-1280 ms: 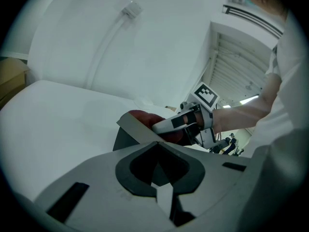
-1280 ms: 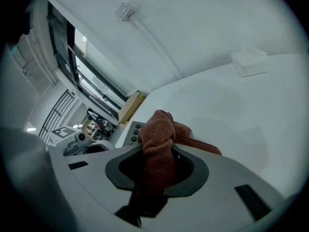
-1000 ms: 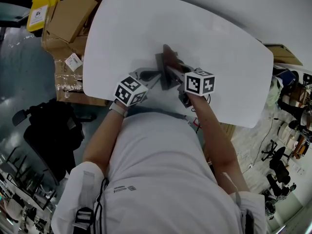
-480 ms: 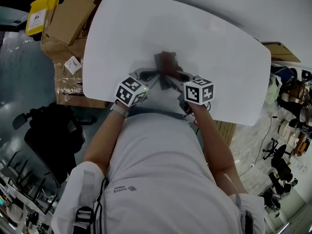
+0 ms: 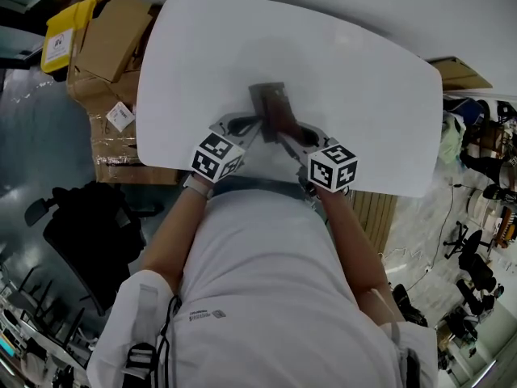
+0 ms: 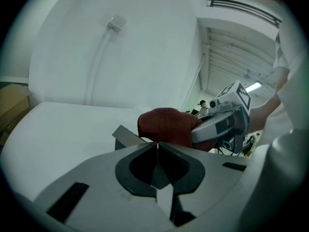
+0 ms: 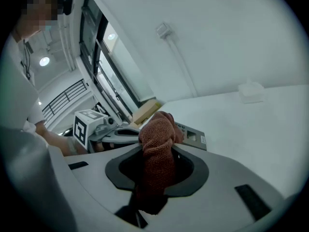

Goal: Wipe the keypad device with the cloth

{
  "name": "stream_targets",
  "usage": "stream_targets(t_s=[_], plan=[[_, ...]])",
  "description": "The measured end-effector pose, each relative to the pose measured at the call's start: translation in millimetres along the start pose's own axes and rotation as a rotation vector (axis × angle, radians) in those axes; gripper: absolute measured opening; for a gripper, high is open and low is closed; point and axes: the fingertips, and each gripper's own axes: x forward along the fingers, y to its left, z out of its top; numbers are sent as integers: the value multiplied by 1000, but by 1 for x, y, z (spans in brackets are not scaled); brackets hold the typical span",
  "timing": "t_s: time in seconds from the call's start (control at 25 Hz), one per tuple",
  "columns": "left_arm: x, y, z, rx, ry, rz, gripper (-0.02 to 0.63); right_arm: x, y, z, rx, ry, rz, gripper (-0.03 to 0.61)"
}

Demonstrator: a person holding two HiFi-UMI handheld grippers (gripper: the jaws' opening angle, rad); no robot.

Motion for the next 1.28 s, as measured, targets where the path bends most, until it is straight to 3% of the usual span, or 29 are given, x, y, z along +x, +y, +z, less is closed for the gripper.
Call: stream_targets(t_s=[0.2, 0.36, 0.56, 0.8, 1.0, 1.28], plan=[[-25, -26, 22, 55, -88, 21, 17, -43, 15, 18, -26, -188, -54, 112], [-47, -49, 28, 91, -121, 65, 17, -79, 32, 21, -58, -272, -59, 112], [-88, -87, 19, 33, -185, 146, 17, -122, 63, 7, -108, -315, -35, 112], [-139, -133, 1, 25, -235, 201, 17, -148, 104, -19, -131, -328, 21, 112], [-166, -155, 6, 82, -268, 210, 17, -165, 138, -27, -181, -349, 43, 112], [-199, -156, 38, 148, -337, 200, 17, -177, 162, -10, -257, -408, -23, 110]])
